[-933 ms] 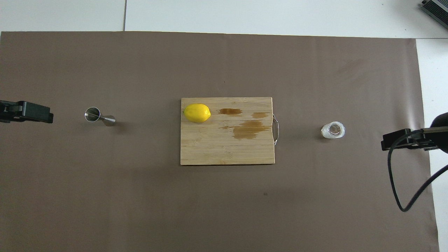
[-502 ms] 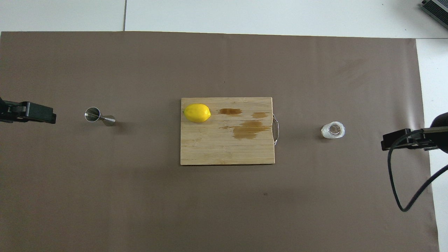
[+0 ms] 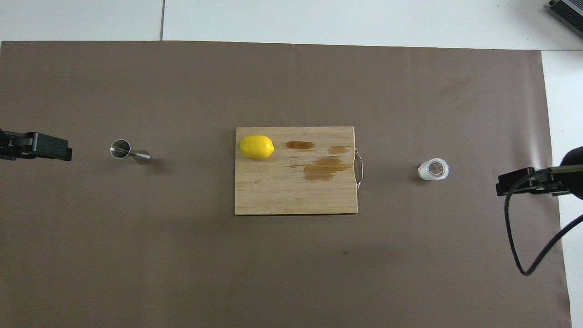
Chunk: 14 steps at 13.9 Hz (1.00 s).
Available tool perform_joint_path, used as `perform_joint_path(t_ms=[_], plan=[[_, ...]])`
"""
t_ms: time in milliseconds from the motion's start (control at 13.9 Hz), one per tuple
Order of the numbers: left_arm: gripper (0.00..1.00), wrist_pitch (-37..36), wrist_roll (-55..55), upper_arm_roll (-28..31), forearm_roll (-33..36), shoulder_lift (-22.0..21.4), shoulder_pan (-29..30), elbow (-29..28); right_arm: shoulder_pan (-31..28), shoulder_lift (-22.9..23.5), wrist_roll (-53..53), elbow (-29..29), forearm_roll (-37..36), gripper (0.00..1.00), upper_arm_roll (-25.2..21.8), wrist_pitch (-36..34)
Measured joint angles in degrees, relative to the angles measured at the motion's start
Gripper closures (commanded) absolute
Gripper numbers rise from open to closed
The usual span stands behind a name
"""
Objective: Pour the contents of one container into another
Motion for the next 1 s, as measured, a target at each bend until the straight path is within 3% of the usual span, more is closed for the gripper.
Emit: perform_joint_path(t_ms=[431,1005], plan=[[0.00,4.8,-19.9,0.4,-10.8,1.3,6.3,-3.7,0.0,0.0,0.0,0.0,0.0,0.00,0.0,0.0],[0.00,14.2,-43.8,0.6,-27.6,11.8,13.6,-4.8,0.0,0.0,0.0,0.0,0.0,0.00,0.0,0.0]])
